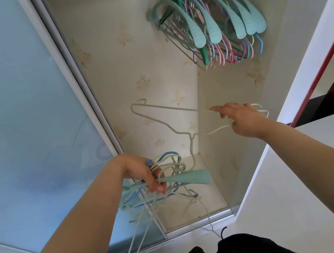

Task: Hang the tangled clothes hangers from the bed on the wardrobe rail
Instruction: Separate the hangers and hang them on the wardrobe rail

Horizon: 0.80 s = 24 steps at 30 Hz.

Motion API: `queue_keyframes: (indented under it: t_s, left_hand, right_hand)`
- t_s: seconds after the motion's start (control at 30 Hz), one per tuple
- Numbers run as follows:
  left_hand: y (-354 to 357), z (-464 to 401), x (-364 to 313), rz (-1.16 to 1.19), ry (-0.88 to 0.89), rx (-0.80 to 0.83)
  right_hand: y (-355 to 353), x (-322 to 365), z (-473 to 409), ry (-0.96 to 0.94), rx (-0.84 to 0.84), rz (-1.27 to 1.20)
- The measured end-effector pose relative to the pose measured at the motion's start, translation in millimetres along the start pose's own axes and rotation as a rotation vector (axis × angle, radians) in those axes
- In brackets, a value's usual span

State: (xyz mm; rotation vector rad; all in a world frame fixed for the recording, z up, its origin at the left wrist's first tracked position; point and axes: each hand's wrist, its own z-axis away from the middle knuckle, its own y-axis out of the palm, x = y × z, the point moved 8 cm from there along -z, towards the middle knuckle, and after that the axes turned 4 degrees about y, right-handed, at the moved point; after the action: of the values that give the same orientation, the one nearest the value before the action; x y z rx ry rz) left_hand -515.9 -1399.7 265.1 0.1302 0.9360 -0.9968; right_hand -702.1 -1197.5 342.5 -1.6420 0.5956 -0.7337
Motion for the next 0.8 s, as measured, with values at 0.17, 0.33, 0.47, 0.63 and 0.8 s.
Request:
queue_keyframes:
  t_s: [0.17, 0.33, 0.47, 0.63, 0.8]
  left_hand:
    - [5.6, 3.0, -6.4, 0.001, 0.019, 0.017]
    - [-0.6, 16.9, -8.5, 0.067, 0.052, -0.011]
    - [-7.0, 26.1, -2.9, 0.216, 0.125, -0.093]
    - [-11.6, 18.6, 15.7, 0.362, 0.140, -0.273]
    - [-23.5, 18.5, 41.6, 0.540, 0.080, -0.557]
  right_hand:
    - [32.4, 4.8, 5.4, -0.040, 0.166, -0.144]
    - [46.4, 3.9, 3.8, -0.082, 0.206, -0.236]
    - [50.5, -9.8, 3.1, 0.045, 0.184, -0.379]
    - [84.6, -5.9, 9.2, 0.405, 0.268, -0.791]
    - [90.6, 24.5, -3.4, 0.416, 0.331, -0.938]
